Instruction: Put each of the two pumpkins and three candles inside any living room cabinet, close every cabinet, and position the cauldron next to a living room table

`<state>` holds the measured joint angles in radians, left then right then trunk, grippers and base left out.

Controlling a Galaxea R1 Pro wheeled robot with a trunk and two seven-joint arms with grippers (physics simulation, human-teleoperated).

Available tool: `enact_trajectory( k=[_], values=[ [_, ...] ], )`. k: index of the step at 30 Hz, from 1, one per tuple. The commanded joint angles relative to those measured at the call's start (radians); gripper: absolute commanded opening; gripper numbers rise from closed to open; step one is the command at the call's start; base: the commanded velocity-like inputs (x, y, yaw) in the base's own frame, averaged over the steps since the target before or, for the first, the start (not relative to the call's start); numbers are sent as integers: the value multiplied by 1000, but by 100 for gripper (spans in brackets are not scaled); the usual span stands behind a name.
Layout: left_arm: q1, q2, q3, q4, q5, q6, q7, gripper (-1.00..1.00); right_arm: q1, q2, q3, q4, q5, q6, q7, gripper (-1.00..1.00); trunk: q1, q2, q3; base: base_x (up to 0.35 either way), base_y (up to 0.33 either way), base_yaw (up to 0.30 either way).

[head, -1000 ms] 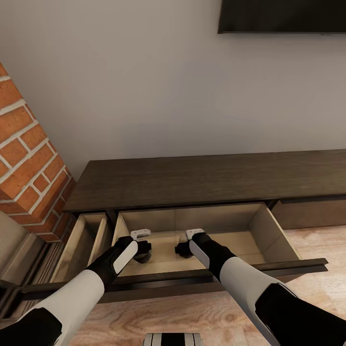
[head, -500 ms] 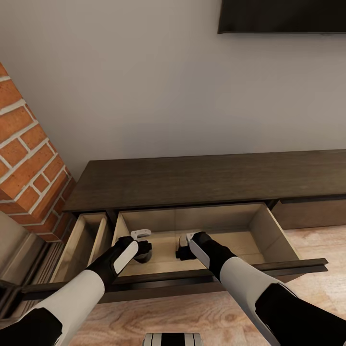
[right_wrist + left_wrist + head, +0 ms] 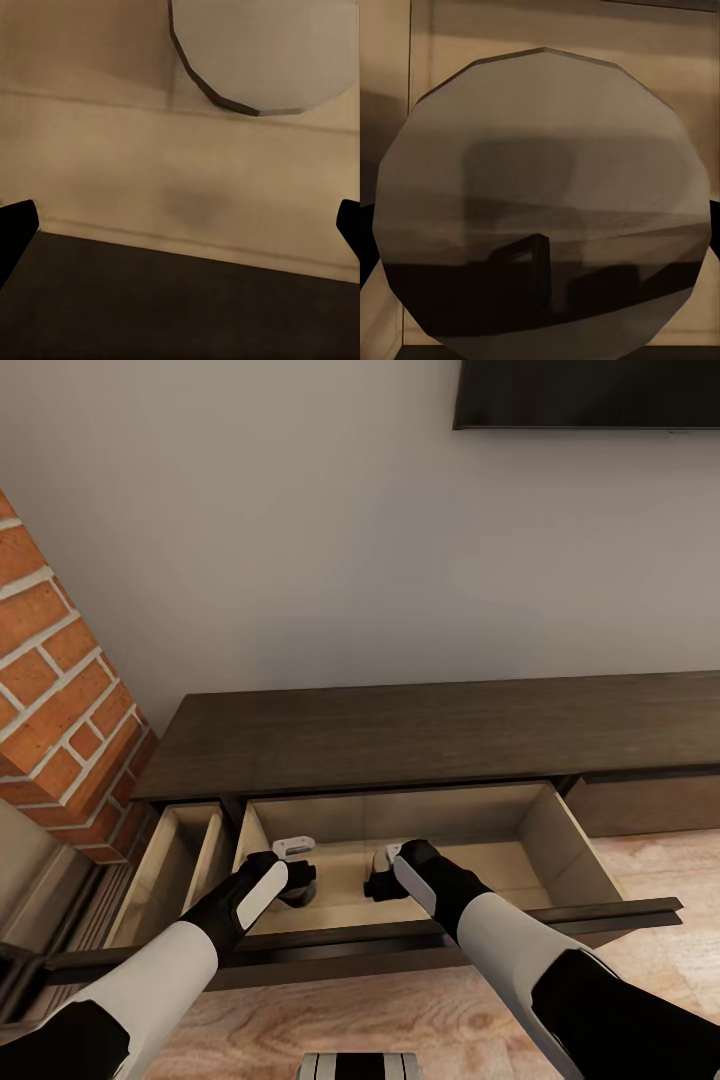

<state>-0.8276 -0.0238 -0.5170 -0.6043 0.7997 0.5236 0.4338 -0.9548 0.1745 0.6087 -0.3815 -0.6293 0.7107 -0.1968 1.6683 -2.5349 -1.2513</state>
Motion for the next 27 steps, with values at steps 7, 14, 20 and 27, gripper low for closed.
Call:
enact_trajectory(
  k=[7,14,20,27],
  values=[
    [-1,1,-6,-1,10,1,10,100,-1,0,-53,-137,-8,136,-14,100,0,0,-1,0,0,0],
    [-1,2,-6,-2,10,1,10,100,-1,0,-61,-152,-8,174,-15,100,0,0,-1,0,0,0],
    [-1,1,-6,-1,11,1,10,100,-1,0,-127,-285,-7,226,-16,100,-2,0,11,0,0,0],
    [-1,1,-5,-3,11,1,10,100,6,0,-159,-477,-8,263,-18,100,-2,1,15,0,0,0]
  ],
)
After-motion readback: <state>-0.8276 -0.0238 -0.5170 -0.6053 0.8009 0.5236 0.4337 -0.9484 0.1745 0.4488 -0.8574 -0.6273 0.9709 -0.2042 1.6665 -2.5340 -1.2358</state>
